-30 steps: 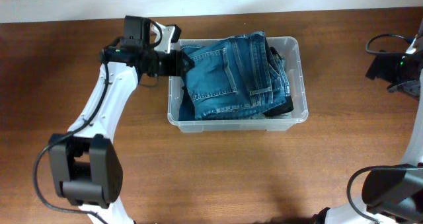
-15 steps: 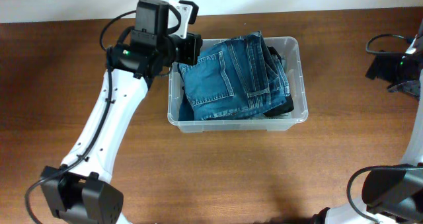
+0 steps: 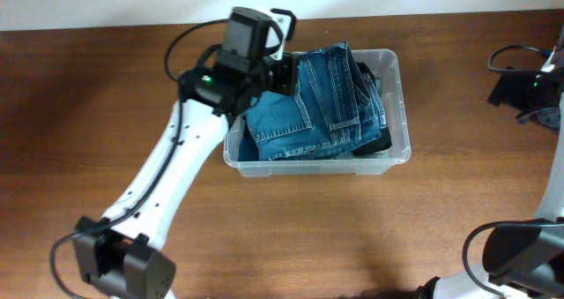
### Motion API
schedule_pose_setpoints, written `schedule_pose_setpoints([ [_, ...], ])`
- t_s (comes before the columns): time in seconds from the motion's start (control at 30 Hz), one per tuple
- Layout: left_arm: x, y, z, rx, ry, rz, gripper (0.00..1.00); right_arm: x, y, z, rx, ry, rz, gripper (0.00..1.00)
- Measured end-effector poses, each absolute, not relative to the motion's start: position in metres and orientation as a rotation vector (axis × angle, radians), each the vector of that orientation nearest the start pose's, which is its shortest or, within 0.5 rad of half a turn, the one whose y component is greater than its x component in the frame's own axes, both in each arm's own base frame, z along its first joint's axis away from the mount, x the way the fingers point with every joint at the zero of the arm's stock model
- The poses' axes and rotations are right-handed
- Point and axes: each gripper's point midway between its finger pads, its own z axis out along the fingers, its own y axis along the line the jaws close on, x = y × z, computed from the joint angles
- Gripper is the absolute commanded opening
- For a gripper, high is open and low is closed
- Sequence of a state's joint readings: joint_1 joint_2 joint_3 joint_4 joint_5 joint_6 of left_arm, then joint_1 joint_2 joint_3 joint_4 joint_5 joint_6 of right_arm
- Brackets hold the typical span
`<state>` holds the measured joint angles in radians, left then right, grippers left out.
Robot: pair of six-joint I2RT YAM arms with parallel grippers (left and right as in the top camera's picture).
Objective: Pack container
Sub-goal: 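Press the jeans flat into the container with the left gripper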
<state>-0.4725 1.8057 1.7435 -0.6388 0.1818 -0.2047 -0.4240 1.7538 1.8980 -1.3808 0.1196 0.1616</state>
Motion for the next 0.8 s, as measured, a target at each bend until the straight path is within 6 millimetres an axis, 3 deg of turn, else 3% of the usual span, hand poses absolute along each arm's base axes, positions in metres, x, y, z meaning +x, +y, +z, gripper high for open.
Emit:
schedule_pose_setpoints([
  [0.1,0.448,-0.274,0.233,0.426,2.334,-0.550,0.01,0.340,-0.176,0.237,0.841,2.689,-0.229,0.98],
  [0.17,0.451,-0.279,0.205,0.436,2.388,-0.537,0.01,0.340,-0.176,0.237,0.841,2.689,-0.229,0.98],
  [0.33,0.451,-0.279,0.116,0.441,2.595,-0.473,0.01,0.340,-0.176,0.237,0.840,2.689,-0.229,0.98],
  [0.4,0.450,-0.278,0.099,0.443,2.643,-0.458,0.01,0.340,-0.176,0.236,0.841,2.689,-0.229,0.98],
  [0.63,0.451,-0.279,0.096,0.446,2.673,-0.456,0.01,0.340,-0.176,0.237,0.841,2.689,-0.229,0.98],
  [0.8,0.451,-0.279,0.108,0.416,2.718,-0.449,0.01,0.340,-0.176,0.237,0.841,2.689,-0.229,0.98],
])
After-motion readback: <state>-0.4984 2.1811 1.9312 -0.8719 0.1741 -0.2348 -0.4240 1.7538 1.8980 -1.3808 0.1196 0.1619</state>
